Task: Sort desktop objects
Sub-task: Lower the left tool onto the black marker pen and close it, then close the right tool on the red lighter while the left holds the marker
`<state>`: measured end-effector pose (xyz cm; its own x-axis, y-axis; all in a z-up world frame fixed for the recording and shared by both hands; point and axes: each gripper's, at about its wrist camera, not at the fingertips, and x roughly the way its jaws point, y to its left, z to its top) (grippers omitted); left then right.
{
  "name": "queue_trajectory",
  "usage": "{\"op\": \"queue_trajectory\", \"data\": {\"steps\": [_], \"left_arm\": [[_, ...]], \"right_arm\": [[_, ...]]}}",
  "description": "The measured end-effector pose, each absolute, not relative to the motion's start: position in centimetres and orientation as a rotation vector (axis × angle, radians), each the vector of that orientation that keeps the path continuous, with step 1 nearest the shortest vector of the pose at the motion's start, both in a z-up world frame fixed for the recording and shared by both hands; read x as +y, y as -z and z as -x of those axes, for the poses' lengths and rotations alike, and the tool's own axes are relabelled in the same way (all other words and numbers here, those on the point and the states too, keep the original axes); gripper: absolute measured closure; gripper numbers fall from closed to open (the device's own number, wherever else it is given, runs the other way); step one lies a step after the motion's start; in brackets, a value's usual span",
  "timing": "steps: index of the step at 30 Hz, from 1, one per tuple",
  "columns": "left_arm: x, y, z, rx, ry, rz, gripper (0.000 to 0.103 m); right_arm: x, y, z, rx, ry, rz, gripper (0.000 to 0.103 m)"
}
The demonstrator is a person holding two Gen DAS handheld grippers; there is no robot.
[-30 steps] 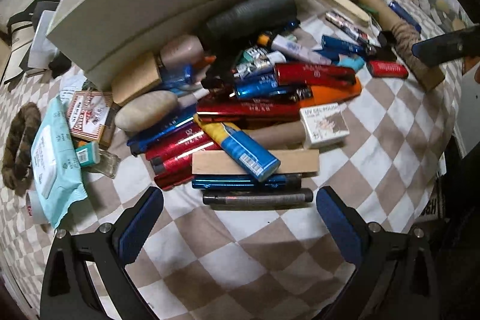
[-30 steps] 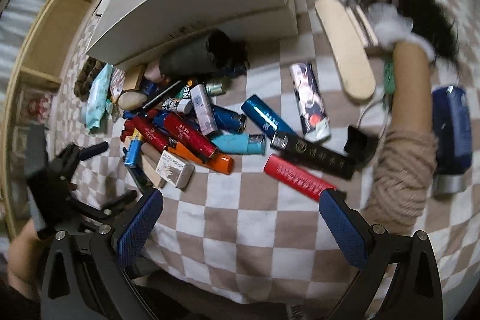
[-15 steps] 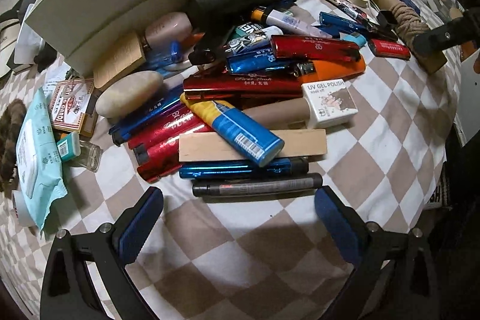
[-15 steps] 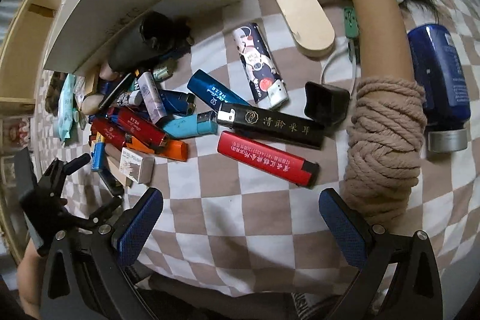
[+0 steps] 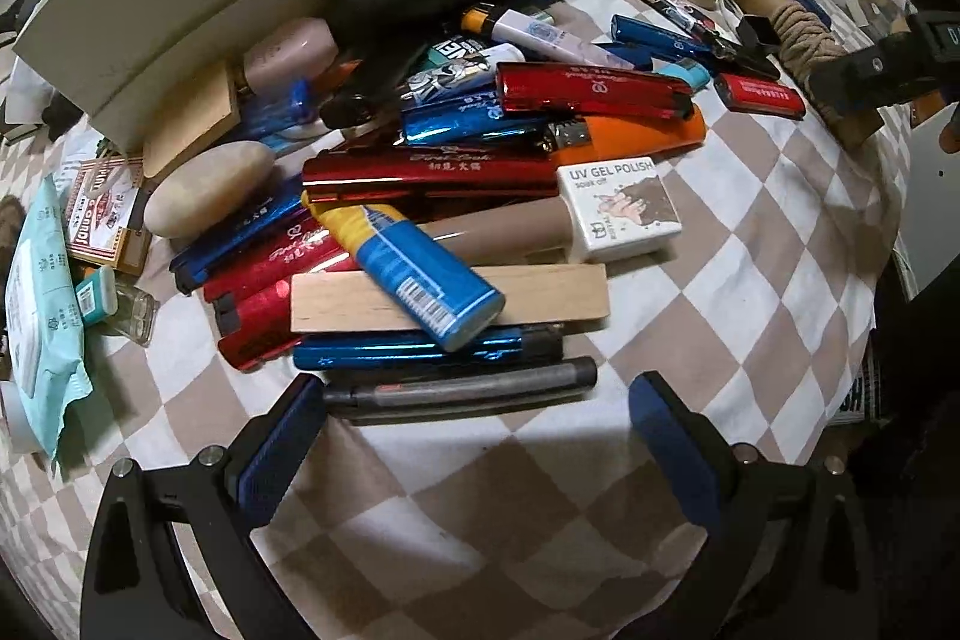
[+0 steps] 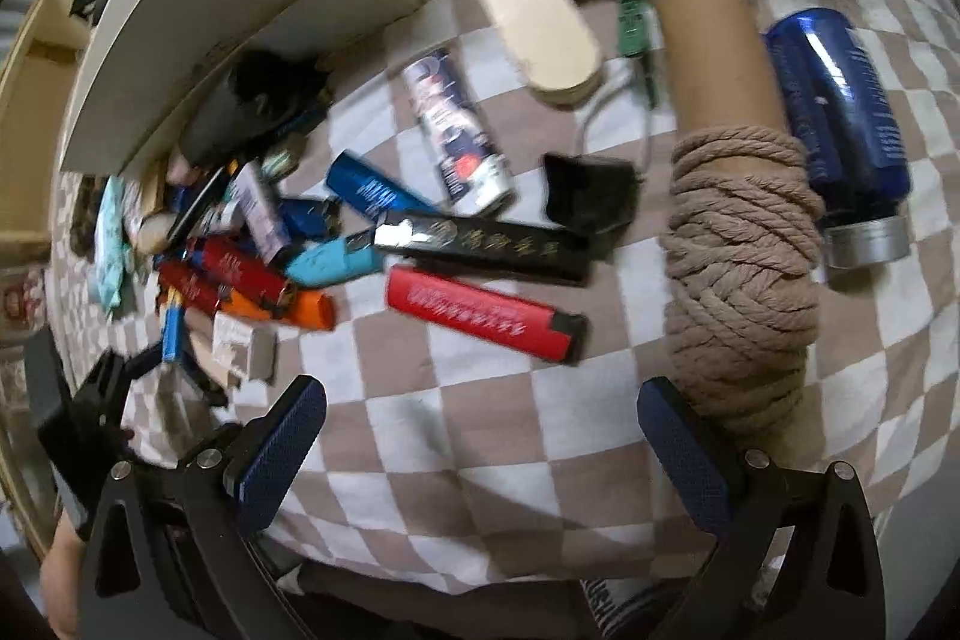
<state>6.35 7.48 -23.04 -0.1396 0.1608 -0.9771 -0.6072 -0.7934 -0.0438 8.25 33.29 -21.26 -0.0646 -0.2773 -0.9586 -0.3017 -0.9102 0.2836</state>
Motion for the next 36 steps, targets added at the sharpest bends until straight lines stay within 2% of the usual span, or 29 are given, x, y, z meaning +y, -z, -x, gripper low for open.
{"op": "queue_trajectory", "data": {"steps": [4,13,36], "left_arm": [[7.4,23.1,-6.0,0.48,-1.993,1.651,0.003],[6.1,22.5,-5.5,0.445,-2.017,1.658,0.022],[3.8,21.3,-6.5,0.468,-1.97,1.612,0.022]], "right_arm": [[34.1,21.1,-8.2,0.684,-2.17,2.091,0.0],[33.2,21.4,-7.5,0.629,-2.145,2.081,0.0],[32.0,25.0,-3.8,0.555,-2.069,2.1,0.0]]}}
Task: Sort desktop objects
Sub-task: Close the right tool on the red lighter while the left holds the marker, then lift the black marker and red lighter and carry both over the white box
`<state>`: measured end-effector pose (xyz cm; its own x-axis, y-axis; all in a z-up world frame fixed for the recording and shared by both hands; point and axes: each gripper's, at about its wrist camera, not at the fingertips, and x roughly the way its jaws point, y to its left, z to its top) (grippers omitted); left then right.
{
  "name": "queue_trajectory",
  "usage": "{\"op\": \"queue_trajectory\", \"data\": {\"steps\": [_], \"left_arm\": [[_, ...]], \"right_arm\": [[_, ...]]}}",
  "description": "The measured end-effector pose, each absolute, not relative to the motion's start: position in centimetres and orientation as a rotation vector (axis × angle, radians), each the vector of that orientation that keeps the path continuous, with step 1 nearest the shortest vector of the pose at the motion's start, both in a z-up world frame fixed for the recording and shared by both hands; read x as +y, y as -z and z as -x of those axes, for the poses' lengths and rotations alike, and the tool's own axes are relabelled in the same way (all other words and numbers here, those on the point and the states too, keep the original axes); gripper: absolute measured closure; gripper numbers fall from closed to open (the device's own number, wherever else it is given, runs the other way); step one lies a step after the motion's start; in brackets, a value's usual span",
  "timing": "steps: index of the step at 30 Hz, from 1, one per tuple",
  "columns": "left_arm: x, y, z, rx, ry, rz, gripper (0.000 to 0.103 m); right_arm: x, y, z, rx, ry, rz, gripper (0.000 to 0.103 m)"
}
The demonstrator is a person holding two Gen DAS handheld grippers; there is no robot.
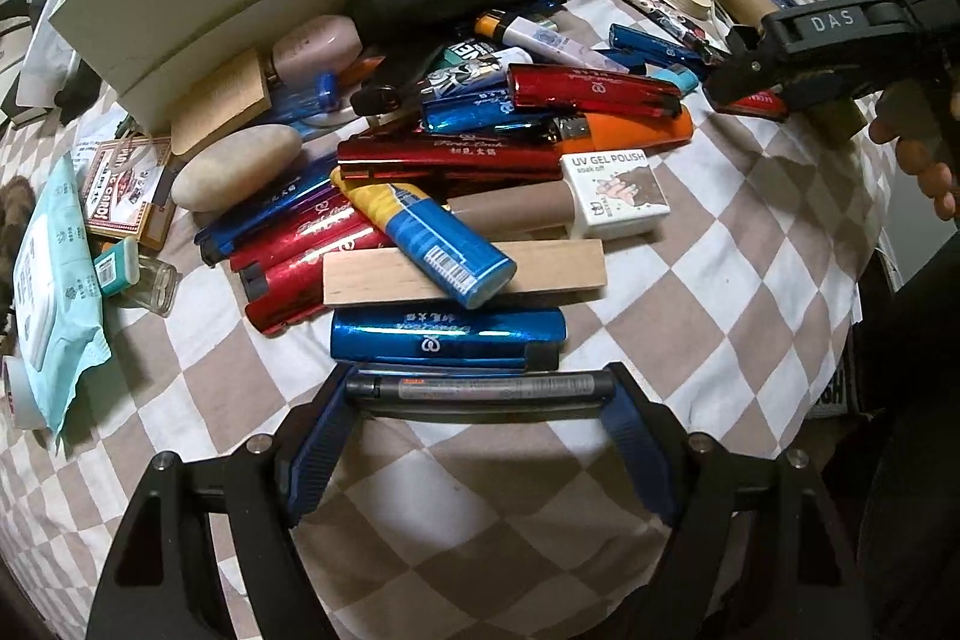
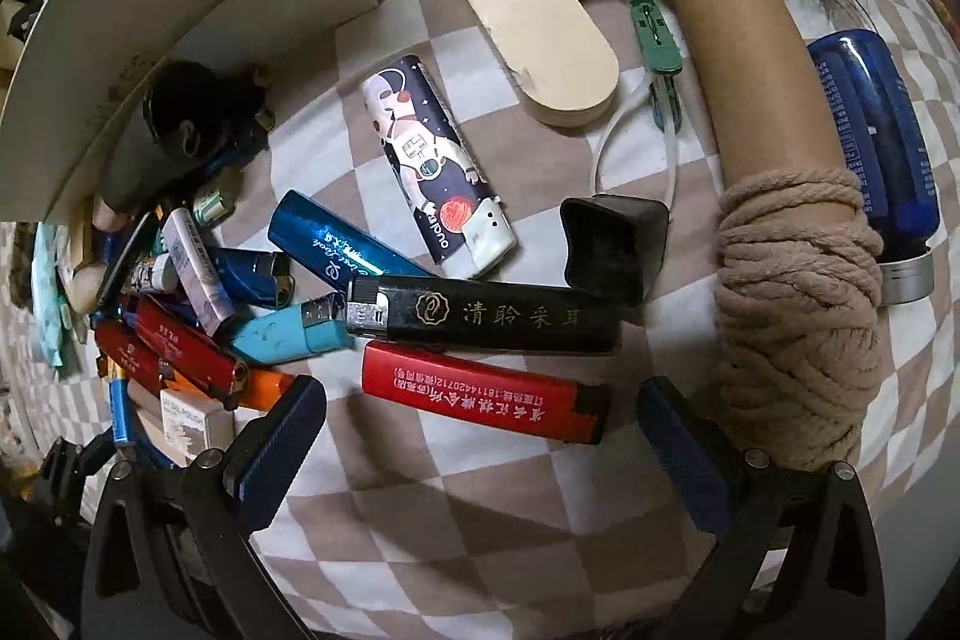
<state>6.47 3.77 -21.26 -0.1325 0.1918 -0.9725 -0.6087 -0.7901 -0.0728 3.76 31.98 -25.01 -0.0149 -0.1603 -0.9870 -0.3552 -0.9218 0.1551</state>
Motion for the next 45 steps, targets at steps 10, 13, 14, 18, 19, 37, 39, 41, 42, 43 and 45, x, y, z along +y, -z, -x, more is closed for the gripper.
{"op": "queue_trajectory", "data": {"steps": [10,13,14,18,19,37,39,41,42,43,45], "left_arm": [[2.9,21.0,-6.5,0.5,-1.969,1.587,0.022],[2.6,20.8,-6.4,0.508,-1.972,1.585,0.022],[2.5,20.7,-6.3,0.508,-1.973,1.587,0.022],[2.1,20.5,-6.0,0.508,-1.979,1.596,0.022],[2.0,20.4,-5.9,0.509,-1.98,1.598,0.022],[1.6,18.0,-3.7,0.406,-2.076,1.633,0.022],[2.1,17.4,-3.4,0.371,-2.1,1.627,0.022],[2.6,16.7,-3.1,0.336,-2.123,1.62,0.022],[2.9,16.4,-2.9,0.318,-2.134,1.617,0.022],[3.1,16.0,-2.8,0.3,-2.146,1.614,0.022],[3.6,15.4,-2.5,0.264,-2.168,1.607,0.022]], "right_arm": [[31.8,25.6,-2.6,0.517,-2.099,2.087,0.021],[32.0,25.5,-2.4,0.536,-2.128,2.093,0.021],[32.0,25.5,-2.4,0.544,-2.14,2.099,0.021],[31.7,25.4,-2.4,0.597,-2.179,2.137,0.021],[31.7,25.3,-2.4,0.615,-2.188,2.148,0.021],[24.8,21.7,-6.3,0.588,-2.312,2.224,0.021],[25.8,20.4,-6.0,0.564,-2.354,2.201,0.021],[25.9,19.4,-5.7,0.539,-2.398,2.173,0.021],[26.0,18.9,-5.6,0.531,-2.417,2.16,0.021],[26.1,18.5,-5.5,0.523,-2.435,2.149,0.021],[25.7,17.7,-5.4,0.51,-2.465,2.132,0.021]]}}
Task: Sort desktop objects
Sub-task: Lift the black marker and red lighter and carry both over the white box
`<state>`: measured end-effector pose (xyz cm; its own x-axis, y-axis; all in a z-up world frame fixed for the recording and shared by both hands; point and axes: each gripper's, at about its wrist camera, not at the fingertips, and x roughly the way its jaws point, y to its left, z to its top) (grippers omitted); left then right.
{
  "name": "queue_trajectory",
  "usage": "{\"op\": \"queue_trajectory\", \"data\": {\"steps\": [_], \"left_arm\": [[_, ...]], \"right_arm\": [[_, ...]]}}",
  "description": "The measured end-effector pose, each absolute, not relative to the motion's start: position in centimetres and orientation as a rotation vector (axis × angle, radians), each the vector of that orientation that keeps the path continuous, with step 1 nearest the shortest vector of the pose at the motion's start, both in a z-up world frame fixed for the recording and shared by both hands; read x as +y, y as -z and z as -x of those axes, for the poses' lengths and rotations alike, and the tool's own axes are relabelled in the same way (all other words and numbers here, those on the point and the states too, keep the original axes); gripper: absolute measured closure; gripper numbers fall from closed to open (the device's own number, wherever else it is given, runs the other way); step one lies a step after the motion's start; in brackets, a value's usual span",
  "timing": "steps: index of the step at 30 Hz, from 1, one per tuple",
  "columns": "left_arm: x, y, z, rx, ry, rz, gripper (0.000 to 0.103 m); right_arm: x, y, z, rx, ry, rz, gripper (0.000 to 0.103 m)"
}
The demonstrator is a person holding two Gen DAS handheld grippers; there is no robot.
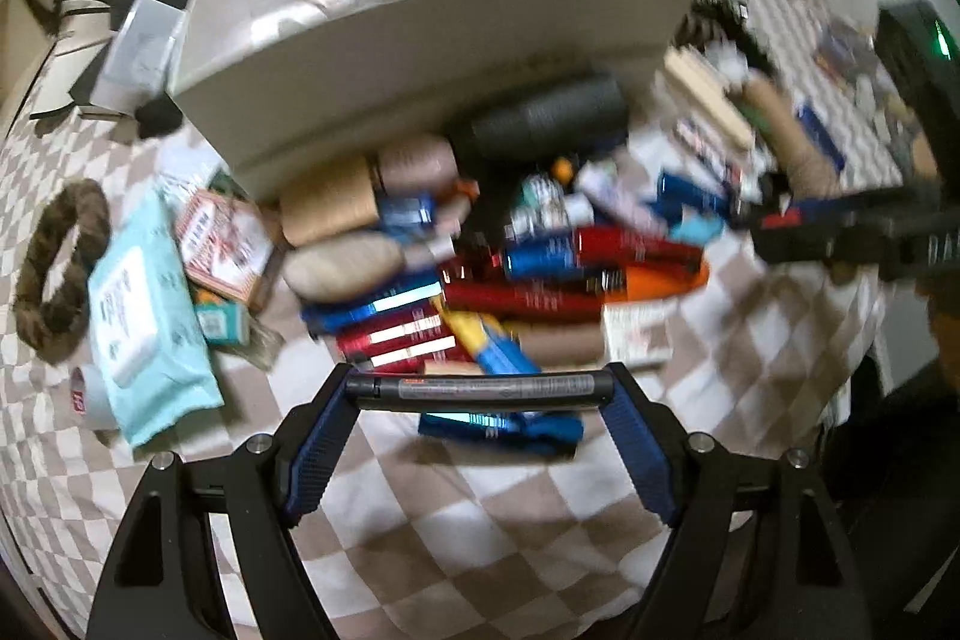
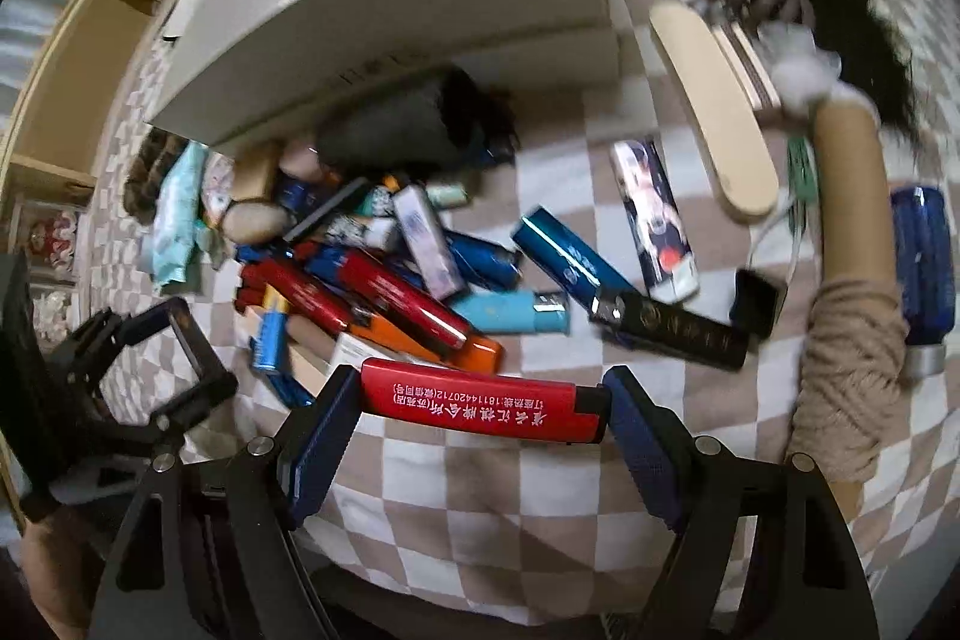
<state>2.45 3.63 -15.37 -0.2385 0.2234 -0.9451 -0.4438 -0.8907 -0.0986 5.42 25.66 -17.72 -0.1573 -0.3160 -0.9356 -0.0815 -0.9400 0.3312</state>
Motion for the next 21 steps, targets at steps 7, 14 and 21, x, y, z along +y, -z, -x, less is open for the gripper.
{"op": "queue_trajectory", "data": {"steps": [7,14,21], "left_arm": [[3.9,13.1,-0.7,0.076,-2.224,1.63,0.022],[5.4,12.3,0.6,0.034,-2.292,1.633,0.022],[7.5,10.7,2.1,0.036,-2.378,1.578,0.022]], "right_arm": [[24.6,15.1,-4.8,-0.37,2.302,-1.827,0.021],[24.0,12.7,-3.3,-0.281,2.405,-1.713,0.021],[25.5,10.8,-1.1,-0.304,2.483,-1.632,0.021]]}}
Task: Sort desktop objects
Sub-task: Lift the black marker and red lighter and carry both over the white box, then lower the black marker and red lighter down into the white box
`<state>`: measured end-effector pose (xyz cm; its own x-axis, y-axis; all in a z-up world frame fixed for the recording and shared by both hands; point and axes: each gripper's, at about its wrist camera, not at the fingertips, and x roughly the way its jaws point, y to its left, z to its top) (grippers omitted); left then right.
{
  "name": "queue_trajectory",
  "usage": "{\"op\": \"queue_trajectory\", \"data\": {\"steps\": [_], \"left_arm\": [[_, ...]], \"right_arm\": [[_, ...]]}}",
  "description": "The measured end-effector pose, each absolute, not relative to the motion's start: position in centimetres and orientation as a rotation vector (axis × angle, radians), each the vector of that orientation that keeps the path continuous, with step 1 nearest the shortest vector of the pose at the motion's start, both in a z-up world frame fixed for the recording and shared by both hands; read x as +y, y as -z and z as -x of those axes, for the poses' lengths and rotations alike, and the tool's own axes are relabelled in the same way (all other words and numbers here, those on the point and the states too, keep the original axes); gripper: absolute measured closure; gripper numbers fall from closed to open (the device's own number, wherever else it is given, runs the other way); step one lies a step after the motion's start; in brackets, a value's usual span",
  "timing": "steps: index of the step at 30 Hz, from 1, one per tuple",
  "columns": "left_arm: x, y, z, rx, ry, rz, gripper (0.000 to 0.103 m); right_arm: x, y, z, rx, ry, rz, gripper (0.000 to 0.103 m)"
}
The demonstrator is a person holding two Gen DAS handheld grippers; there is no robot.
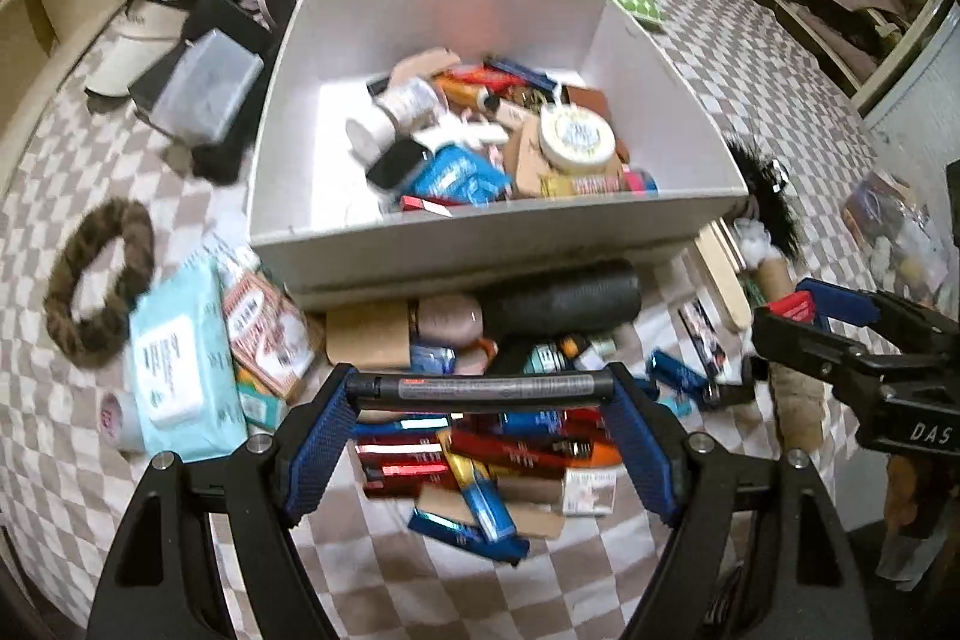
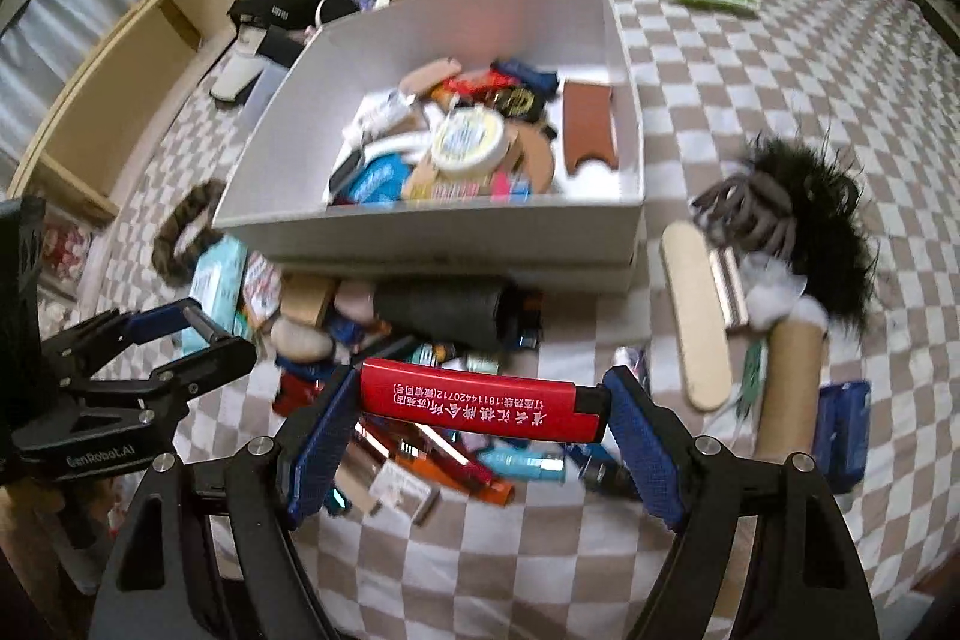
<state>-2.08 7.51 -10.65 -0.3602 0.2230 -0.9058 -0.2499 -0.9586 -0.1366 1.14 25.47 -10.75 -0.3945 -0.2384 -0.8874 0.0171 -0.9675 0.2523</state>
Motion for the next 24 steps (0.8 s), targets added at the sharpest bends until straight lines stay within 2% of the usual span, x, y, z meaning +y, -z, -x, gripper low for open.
{"op": "queue_trajectory", "data": {"steps": [14,19,24], "left_arm": [[6.6,9.0,7.7,-0.131,-2.487,1.492,0.022],[6.9,9.6,9.3,-0.129,-2.488,1.491,0.022],[7.3,10.2,10.8,-0.123,-2.486,1.494,0.022]], "right_arm": [[27.4,8.1,3.9,-0.474,2.591,-1.533,0.021],[28.1,8.7,5.9,-0.616,2.573,-1.547,0.021],[28.2,10.0,8.1,-0.677,2.553,-1.576,0.021]]}}
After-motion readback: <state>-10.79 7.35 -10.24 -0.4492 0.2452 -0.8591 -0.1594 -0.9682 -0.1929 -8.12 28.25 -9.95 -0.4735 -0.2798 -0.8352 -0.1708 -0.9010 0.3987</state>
